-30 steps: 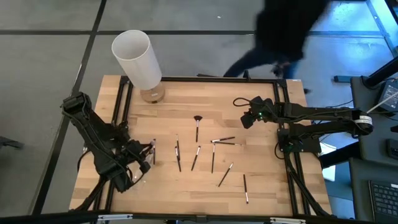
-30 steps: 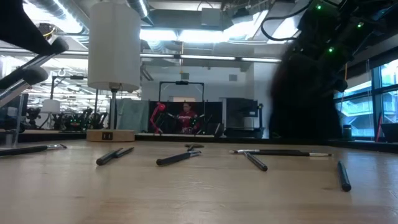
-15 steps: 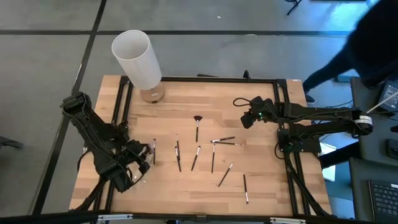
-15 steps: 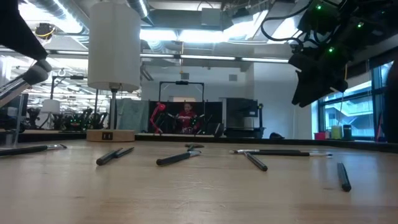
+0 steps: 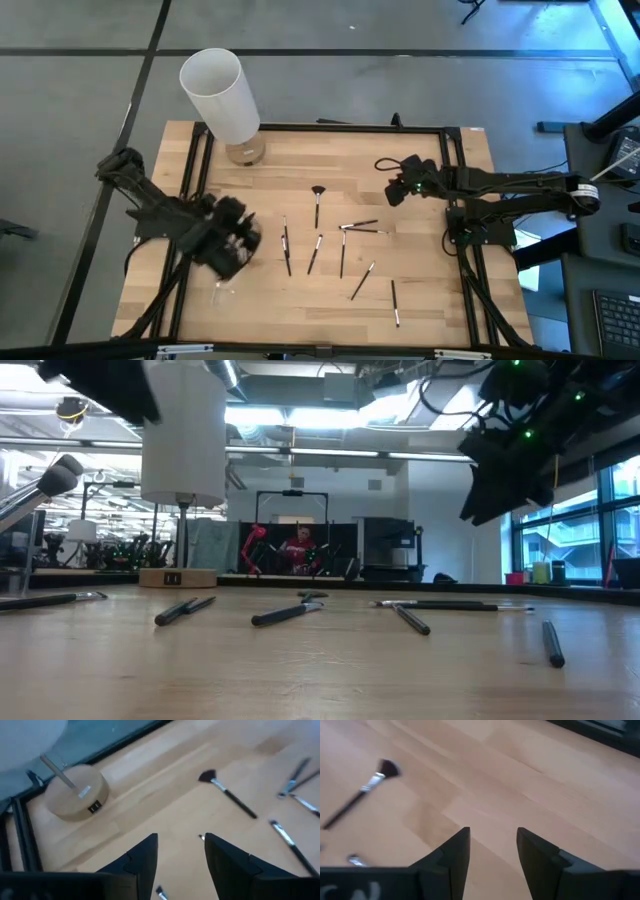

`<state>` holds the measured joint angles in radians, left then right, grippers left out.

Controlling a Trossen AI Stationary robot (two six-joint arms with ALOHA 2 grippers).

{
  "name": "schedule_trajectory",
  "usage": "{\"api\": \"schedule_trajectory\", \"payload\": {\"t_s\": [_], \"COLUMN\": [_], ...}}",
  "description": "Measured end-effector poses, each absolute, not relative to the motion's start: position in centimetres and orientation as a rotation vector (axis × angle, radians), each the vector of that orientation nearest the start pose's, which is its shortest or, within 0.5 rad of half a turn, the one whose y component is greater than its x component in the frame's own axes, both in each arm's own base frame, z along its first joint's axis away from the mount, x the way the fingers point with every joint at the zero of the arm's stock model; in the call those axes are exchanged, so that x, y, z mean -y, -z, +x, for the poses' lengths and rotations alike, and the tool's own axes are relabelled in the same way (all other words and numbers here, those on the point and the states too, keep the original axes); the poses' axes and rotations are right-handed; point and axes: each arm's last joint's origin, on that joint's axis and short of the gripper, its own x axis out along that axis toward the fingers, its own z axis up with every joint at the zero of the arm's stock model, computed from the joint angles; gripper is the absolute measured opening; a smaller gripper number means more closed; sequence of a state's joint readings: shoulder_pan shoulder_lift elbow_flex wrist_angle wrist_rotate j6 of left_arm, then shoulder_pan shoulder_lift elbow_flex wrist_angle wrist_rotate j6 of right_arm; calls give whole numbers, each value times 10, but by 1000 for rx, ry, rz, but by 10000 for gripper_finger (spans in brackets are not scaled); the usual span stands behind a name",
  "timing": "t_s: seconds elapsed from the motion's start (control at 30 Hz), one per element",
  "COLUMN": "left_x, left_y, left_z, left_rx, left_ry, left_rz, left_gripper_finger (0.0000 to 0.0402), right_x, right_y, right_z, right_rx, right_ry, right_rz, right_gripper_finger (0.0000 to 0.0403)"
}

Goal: Put items in baskets/containers
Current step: Put the black eyeshadow brush into the transparent organizer

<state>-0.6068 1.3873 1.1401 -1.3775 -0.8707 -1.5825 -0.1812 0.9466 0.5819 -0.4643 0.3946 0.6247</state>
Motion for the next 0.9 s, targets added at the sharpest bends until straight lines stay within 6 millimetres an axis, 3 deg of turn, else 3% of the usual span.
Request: {"api": "schedule_trajectory", "payload": {"t_s": [0.3,0.47,0.67,0.9], "left_x": [65,50,46,56], "left_y": [-233,-210,-192,-192], "left_z": [269,304,330,335], "left_rx": [-776,-804,-760,-723], "left_ry": [-924,-835,-779,-735], "left_rz": [-294,-257,-225,-124], "left_gripper_finger": [153,152,148,136], "right_x": [19,12,-1,-9], "right_y": [-223,-221,-207,-176], "right_z": [185,187,205,234], "right_rx": [-575,-633,-702,-901], "right_ry": [623,529,385,141], "right_rz": [456,308,219,117], "right_gripper_finger": [162,161,137,95]}}
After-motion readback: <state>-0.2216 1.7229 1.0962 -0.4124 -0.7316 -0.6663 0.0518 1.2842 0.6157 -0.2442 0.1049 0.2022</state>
